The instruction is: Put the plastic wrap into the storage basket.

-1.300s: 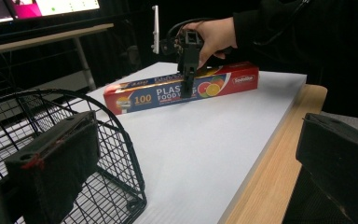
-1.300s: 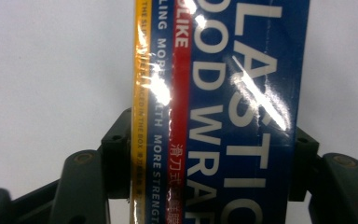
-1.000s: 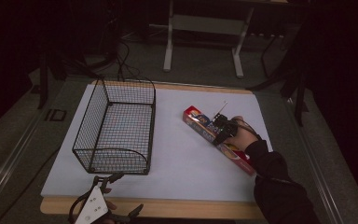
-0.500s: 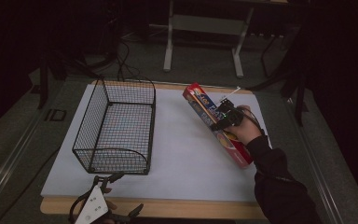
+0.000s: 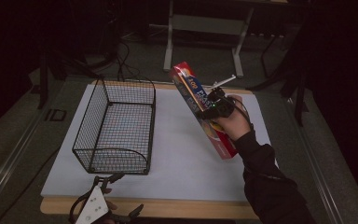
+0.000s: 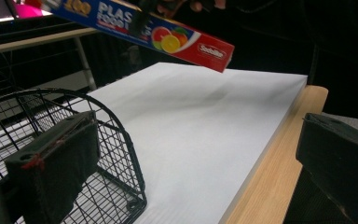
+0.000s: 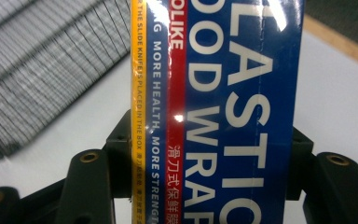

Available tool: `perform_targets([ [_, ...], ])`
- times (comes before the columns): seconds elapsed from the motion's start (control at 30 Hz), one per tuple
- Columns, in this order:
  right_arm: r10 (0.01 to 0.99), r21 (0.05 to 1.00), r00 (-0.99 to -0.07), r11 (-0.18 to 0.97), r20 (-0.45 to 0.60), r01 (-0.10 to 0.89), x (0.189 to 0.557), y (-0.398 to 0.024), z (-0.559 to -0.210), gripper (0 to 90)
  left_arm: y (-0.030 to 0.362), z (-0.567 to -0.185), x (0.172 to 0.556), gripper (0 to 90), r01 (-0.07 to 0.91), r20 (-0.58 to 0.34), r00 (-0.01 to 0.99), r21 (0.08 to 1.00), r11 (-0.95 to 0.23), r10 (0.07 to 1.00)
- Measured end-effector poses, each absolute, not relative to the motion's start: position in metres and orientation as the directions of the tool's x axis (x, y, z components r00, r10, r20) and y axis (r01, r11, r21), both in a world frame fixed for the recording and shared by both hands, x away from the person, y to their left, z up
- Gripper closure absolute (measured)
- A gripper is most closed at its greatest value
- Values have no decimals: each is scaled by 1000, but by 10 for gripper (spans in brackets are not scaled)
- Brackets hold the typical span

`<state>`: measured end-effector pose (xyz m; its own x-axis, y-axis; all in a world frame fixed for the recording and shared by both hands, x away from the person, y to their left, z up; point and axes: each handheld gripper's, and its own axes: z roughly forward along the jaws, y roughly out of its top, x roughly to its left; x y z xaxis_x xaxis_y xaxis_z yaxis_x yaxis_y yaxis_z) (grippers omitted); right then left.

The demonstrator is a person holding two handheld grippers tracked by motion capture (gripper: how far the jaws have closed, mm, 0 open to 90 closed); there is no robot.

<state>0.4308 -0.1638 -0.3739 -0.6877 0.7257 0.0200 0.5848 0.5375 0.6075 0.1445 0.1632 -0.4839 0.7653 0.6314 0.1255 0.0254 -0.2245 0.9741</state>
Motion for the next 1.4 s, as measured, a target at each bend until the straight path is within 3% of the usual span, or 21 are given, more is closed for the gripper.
perform_targets([
  [1.4, 725, 743, -688, 480, -35, 467, 411, -8, -303, 404, 162, -482, 141, 2, 12, 130, 767, 976, -216, 628],
])
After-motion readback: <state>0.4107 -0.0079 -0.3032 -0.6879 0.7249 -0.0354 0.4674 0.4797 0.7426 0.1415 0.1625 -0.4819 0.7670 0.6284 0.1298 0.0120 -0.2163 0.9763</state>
